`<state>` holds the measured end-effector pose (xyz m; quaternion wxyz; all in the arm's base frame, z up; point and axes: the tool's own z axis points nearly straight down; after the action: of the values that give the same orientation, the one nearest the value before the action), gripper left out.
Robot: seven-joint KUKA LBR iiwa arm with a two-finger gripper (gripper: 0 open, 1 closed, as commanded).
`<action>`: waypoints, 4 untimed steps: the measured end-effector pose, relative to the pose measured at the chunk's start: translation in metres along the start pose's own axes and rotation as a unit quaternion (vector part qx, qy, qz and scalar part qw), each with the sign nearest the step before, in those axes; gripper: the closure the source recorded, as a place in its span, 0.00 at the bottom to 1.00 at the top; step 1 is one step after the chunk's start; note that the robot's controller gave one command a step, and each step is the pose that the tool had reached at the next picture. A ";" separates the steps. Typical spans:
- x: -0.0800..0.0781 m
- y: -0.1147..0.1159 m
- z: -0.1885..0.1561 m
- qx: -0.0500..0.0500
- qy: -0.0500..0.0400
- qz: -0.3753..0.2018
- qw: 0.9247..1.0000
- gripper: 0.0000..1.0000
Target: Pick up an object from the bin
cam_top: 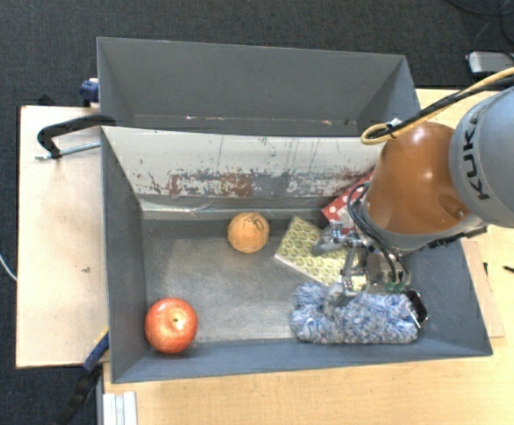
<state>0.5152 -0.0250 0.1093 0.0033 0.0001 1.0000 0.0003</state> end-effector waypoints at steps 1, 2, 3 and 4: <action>0.017 -0.005 0.035 -0.002 0.000 -0.043 0.999 0.00; 0.013 -0.005 0.035 -0.001 0.004 0.053 0.999 0.00; 0.014 -0.004 0.032 -0.001 0.000 -0.043 0.999 0.00; 0.011 -0.004 0.031 -0.001 0.001 0.053 0.999 1.00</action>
Offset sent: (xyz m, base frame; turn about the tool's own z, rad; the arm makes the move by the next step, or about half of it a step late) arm -0.0130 -0.0066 -0.0393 0.1140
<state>0.5046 -0.0289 0.0782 0.0020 0.0531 0.9986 0.0013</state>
